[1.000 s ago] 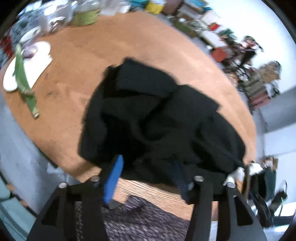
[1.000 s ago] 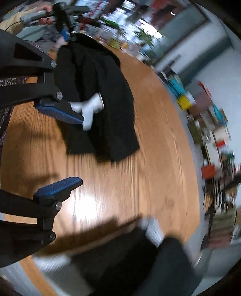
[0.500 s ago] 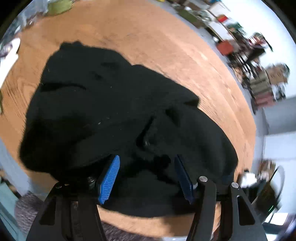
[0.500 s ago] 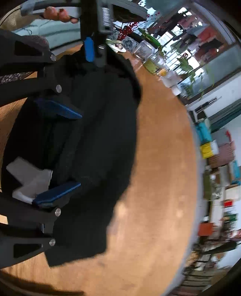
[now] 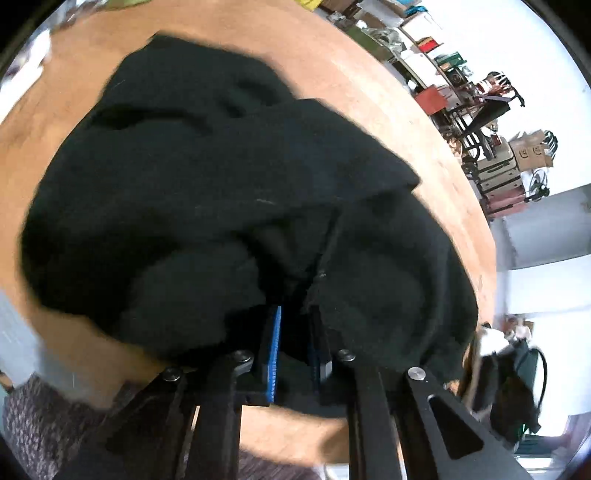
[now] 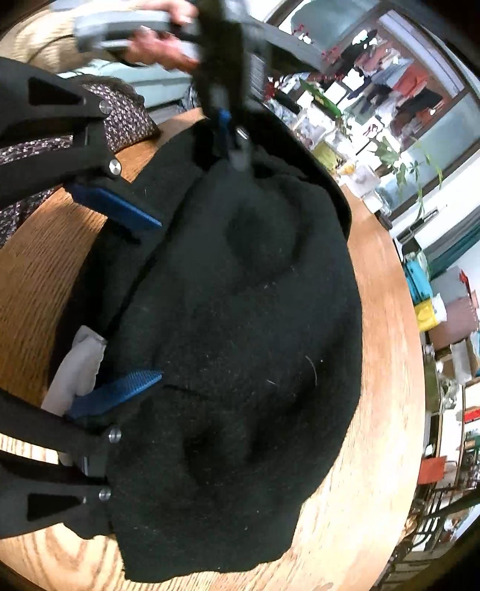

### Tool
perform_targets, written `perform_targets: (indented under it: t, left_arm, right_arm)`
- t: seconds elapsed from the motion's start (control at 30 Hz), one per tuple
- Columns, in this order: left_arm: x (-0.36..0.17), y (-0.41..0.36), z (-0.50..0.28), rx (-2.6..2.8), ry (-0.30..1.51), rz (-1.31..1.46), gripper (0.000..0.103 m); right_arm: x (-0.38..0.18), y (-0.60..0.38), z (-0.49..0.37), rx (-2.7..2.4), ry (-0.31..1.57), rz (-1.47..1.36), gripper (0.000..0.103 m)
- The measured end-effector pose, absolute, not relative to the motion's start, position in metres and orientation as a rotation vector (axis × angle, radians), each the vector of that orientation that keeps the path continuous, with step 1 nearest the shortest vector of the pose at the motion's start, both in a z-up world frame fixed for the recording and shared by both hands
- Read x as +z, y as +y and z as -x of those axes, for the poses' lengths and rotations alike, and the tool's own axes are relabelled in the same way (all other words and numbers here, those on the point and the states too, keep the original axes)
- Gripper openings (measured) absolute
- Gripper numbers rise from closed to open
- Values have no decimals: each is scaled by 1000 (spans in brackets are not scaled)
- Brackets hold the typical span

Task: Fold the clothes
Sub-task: 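Grasp the garment edge with the right gripper and pull it toward the left gripper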

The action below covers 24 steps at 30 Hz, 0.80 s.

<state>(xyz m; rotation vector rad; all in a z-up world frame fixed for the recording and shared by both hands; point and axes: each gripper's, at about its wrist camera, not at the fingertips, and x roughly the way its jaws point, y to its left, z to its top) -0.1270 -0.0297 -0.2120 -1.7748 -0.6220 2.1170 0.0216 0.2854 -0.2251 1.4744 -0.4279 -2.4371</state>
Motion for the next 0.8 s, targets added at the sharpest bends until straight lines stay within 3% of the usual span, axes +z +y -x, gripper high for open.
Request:
perform_targets:
  t: [0.17, 0.23, 0.27, 0.33, 0.43, 0.57, 0.63, 0.7, 0.8]
  left_arm:
    - [-213, -52, 119, 2056, -616, 1876, 20]
    - [-180, -36, 118, 2155, -418, 1832, 35]
    - [-161, -26, 118, 2223, -295, 1787, 37]
    - [-116, 4, 115, 2371, 18, 1608, 52]
    - [-79, 43, 120, 2436, 268, 1420, 71]
    - [-97, 76, 158, 2432, 526, 1476, 71]
    - [-138, 86, 186, 2401, 665, 1587, 70]
    - [-168, 72, 195, 2412, 647, 1678, 61]
    - [-158, 45, 201, 2471, 290, 1700, 40]
  right_arm:
    - [-224, 255, -25, -2423, -289, -1488, 93]
    - [-224, 239, -24, -2426, -230, -1493, 101]
    - [-225, 233, -23, -2430, -210, -1495, 103]
    - [-226, 230, -23, -2437, -187, -1485, 103]
    - [-226, 240, -24, -2404, -264, -1427, 103]
    - [-230, 270, -26, -2319, -528, -1313, 103]
    - [-233, 283, -28, -2282, -652, -1262, 101]
    - [-235, 291, -30, -2257, -722, -1238, 97]
    - [-239, 299, -34, -2228, -790, -1216, 96]
